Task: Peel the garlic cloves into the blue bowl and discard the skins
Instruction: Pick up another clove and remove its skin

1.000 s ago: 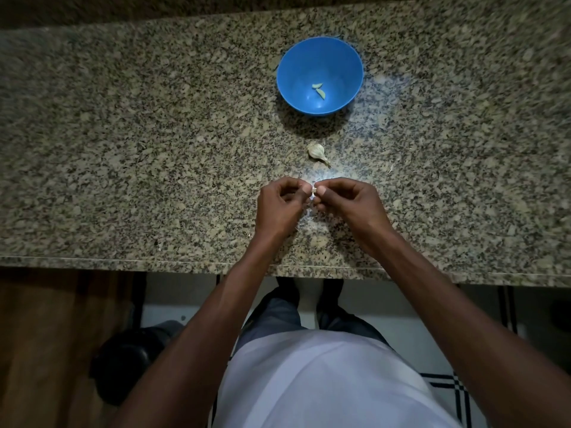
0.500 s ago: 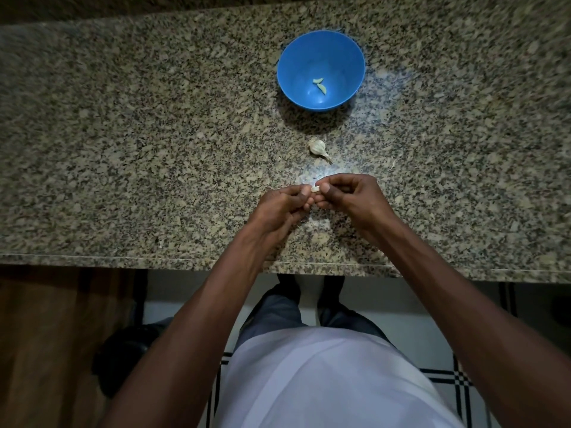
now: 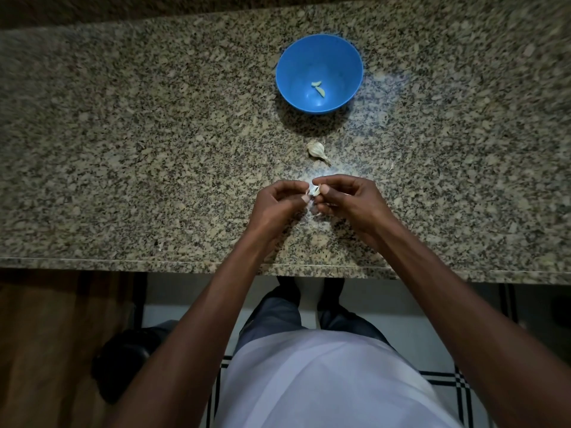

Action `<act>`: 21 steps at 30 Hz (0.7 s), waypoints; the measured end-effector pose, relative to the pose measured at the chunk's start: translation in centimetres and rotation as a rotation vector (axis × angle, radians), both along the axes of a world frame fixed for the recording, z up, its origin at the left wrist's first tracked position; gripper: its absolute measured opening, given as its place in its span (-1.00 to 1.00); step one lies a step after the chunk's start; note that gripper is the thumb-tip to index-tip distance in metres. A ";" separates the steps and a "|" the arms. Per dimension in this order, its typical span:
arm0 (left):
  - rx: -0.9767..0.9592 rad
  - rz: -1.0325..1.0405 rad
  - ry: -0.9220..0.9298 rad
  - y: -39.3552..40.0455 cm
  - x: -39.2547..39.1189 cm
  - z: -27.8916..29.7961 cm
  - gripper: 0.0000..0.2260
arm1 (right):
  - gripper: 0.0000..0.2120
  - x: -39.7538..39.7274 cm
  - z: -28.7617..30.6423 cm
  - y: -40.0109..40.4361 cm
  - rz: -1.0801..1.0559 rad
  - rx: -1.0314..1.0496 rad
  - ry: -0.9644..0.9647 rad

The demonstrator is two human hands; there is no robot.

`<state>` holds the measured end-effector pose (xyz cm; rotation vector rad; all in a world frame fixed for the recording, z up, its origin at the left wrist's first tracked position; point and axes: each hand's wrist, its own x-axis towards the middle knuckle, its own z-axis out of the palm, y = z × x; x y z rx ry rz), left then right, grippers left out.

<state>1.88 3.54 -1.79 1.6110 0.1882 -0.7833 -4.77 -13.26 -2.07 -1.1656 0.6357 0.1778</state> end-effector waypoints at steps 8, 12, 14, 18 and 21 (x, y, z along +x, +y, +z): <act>0.057 -0.099 -0.306 -0.2 -0.4 0.0 -0.83 | -0.80 -0.2 -0.1 0.6 -0.023 -0.120 -0.054; 0.075 -0.053 -0.315 -0.4 -0.3 -0.1 -0.86 | -0.81 -0.3 0.0 0.9 -0.042 -0.123 -0.084; 0.103 -0.040 -0.325 -0.5 -0.3 -0.3 -0.86 | -0.81 -0.3 0.1 1.0 -0.027 -0.117 -0.091; 0.143 -0.051 -0.354 -0.7 -0.4 -0.4 -0.87 | -0.81 -0.4 -0.1 1.3 -0.026 -0.212 -0.108; 0.122 -0.066 -0.326 -0.6 -0.1 -0.2 -0.86 | -0.81 -0.3 -0.3 1.3 -0.017 -0.276 -0.117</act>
